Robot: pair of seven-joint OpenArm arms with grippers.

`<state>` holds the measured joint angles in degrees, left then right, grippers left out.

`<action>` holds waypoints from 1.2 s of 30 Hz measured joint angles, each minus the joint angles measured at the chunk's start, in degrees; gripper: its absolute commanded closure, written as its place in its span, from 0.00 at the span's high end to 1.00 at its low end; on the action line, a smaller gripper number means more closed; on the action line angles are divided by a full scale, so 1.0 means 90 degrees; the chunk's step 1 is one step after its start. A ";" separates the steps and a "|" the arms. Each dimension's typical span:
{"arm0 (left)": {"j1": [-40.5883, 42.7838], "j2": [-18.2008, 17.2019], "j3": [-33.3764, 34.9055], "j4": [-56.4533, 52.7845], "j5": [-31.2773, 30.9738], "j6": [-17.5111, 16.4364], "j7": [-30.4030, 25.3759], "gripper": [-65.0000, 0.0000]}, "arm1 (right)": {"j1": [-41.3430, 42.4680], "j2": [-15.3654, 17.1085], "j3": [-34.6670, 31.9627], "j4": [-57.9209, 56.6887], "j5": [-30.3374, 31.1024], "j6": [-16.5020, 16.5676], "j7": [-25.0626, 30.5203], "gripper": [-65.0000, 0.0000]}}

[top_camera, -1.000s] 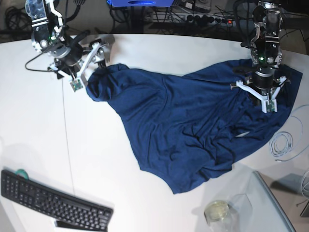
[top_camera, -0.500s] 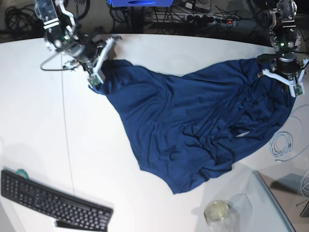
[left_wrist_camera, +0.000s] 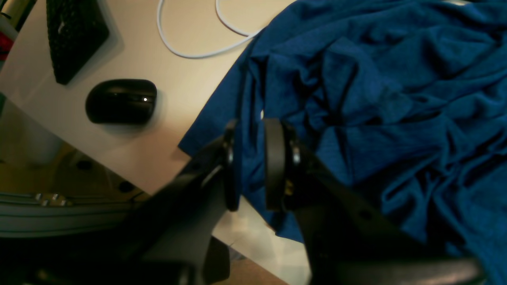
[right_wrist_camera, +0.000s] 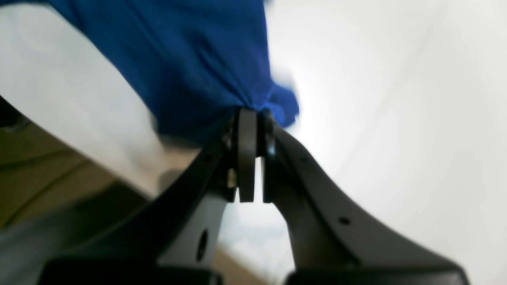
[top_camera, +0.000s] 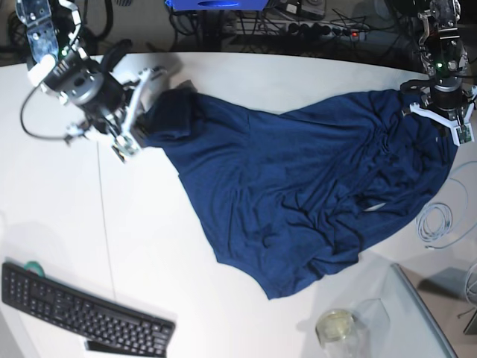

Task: Layout the t-shirt on the table in an organized manner, then fold the t-shirt properly

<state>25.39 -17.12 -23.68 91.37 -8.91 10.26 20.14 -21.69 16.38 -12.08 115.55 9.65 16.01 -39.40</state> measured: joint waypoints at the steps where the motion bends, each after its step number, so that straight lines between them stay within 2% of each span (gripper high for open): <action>1: 0.0000 0.0010 -0.0029 -0.0015 -0.0010 -0.0022 -0.0007 0.14 | 0.0202 0.0039 -0.0279 0.0012 0.0007 0.0000 0.0046 0.00; 6: 0.0000 -0.0039 -0.0272 -0.0206 0.0015 0.0005 -0.0005 0.14 | 0.1620 -0.0049 -0.1751 -0.0056 0.0049 0.0041 -0.0049 0.00; 8: 0.0044 -0.0022 -0.0262 -0.0299 -0.0010 0.0002 0.0005 0.14 | 0.2254 -0.0240 -0.2312 -0.0180 -0.0027 -0.0005 -0.0124 0.00; 13: 0.0053 0.0075 -0.0262 -0.0466 -0.0010 0.0002 0.0005 0.13 | 0.3466 -0.1146 -0.3468 -0.0954 0.0097 0.0061 0.0000 0.00; 18: 0.0163 0.0384 -0.0236 -0.0432 -0.0005 -0.0051 -0.0015 0.13 | 0.4476 -0.2317 -0.3912 -0.2851 0.0027 0.0034 0.0160 0.00; 20: 0.0197 0.0481 -0.0245 -0.0435 -0.0007 -0.0010 0.0032 0.13 | 0.4753 -0.2713 -0.3997 -0.3689 0.0090 0.0056 0.0792 0.01; 21: 0.0216 0.0491 -0.0260 -0.0435 0.0000 -0.0005 0.0027 0.13 | 0.4908 -0.2800 -0.4087 -0.4085 0.0141 0.0078 0.1168 0.03; 22: 0.0243 0.0508 -0.0274 -0.0435 0.0012 0.0017 0.0019 0.13 | 0.5073 -0.2820 -0.4257 -0.4430 0.0146 0.0075 0.1464 0.11; 23: 0.0272 0.0512 -0.0274 -0.0430 0.0012 0.0019 -0.0015 0.13 | 0.5190 -0.2798 -0.4371 -0.4694 0.0119 0.0044 0.1617 0.21; 24: 0.0313 0.0515 -0.0267 -0.0427 0.0007 -0.0010 -0.0019 0.13 | 0.5277 -0.2749 -0.4396 -0.4928 0.0095 0.0044 0.1639 0.36; 27: 0.0474 0.0503 -0.0265 -0.0430 -0.0002 -0.0015 -0.0022 0.13 | 0.5408 -0.2574 -0.4391 -0.5229 0.0044 -0.0005 0.1066 0.87; 28: 0.0525 0.0493 -0.0265 -0.0430 -0.0010 -0.0017 -0.0024 0.13 | 0.5399 -0.2521 -0.4286 -0.5161 0.0049 -0.0002 0.0984 0.97; 29: 0.0573 0.0491 -0.0267 -0.0427 0.0010 0.0000 -0.0027 0.13 | 0.5333 -0.2412 -0.4073 -0.4940 0.0075 0.0027 0.0971 0.99; 31: 0.0590 0.0515 -0.0294 -0.0393 0.0002 0.0002 0.0007 0.13 | 0.5129 -0.2132 -0.3305 -0.4498 0.0136 0.0090 0.1248 0.91; 34: 0.0583 0.0619 -0.0508 -0.0330 -0.0012 -0.0029 -0.0070 0.13 | 0.4891 -0.1904 -0.1467 -0.4634 0.0080 0.0029 0.1234 0.77; 36: 0.0593 0.0697 -0.0653 -0.0325 0.0010 -0.0019 -0.0061 0.13 | 0.4884 -0.1807 -0.0240 -0.5238 -0.0066 -0.0165 0.1175 0.74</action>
<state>30.72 -10.85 -29.56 88.44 -8.82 10.09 19.59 22.26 0.12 -14.24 68.40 9.06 14.52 -28.82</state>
